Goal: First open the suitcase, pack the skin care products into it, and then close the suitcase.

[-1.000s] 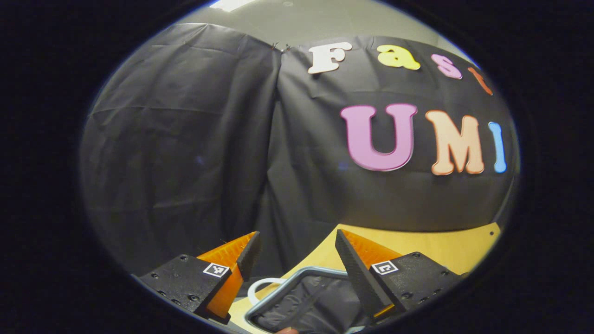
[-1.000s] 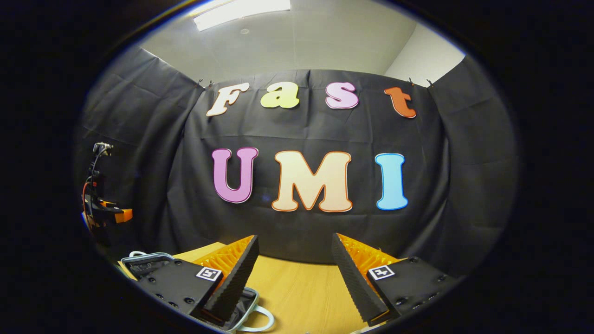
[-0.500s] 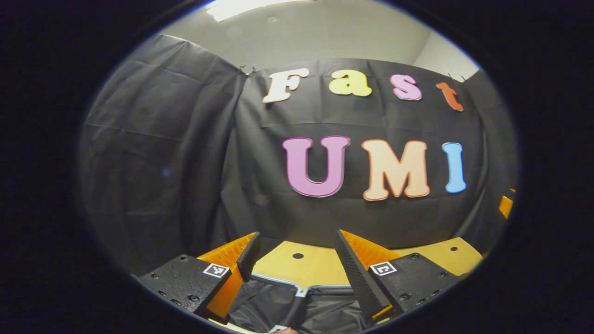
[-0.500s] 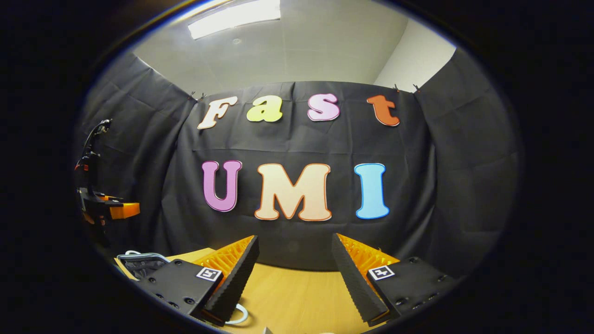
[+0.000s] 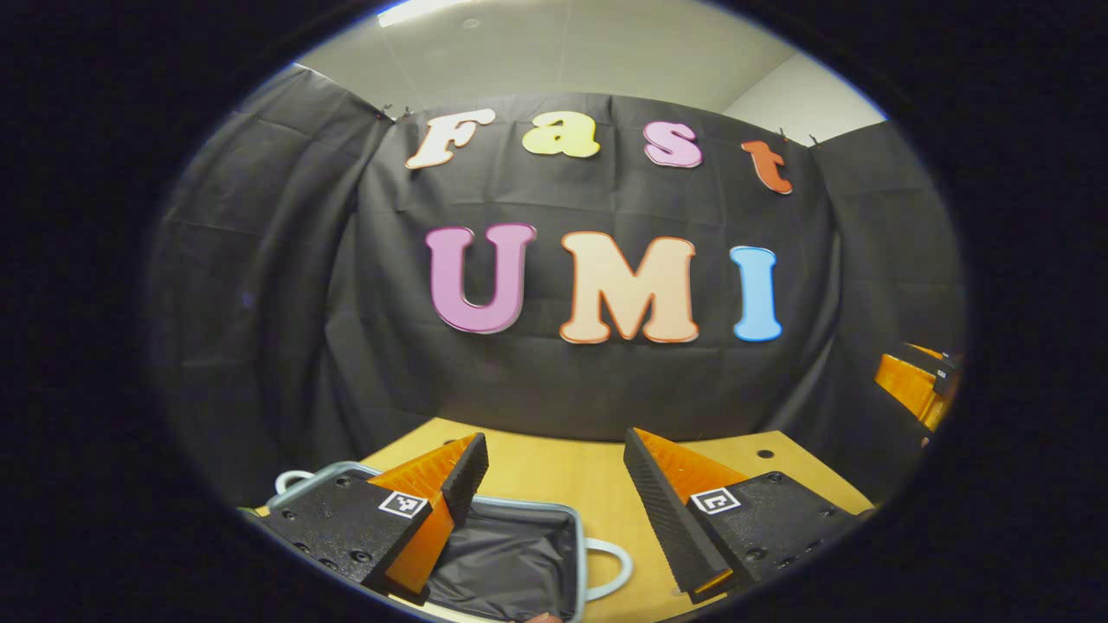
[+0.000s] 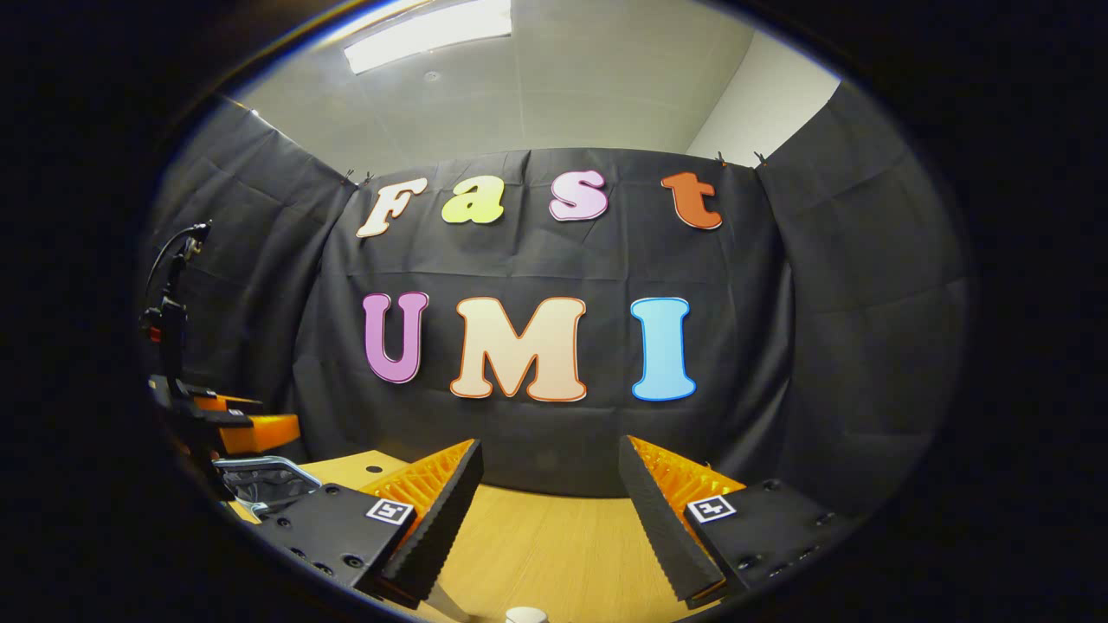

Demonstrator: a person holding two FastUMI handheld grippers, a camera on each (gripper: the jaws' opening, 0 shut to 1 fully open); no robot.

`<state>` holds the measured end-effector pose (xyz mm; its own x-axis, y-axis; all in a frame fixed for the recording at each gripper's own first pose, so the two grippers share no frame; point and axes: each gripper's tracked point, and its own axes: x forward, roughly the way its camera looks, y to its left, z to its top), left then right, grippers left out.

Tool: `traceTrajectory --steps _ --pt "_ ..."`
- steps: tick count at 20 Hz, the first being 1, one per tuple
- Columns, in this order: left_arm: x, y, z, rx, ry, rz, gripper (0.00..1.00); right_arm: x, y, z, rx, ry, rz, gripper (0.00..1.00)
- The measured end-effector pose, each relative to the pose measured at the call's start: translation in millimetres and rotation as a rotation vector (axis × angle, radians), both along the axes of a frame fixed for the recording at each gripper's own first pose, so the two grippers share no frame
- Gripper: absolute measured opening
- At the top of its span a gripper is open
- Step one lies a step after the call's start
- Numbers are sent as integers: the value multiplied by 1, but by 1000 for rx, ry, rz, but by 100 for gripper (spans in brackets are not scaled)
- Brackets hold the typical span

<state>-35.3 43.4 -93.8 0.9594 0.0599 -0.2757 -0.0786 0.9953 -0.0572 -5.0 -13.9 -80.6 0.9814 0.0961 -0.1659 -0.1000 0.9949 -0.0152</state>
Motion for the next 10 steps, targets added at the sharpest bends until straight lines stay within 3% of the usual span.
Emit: traceTrajectory --steps 10 --pt "-20 -112 -97 -94 194 -169 95 -17 -34 -10 -25 32 -7 99"
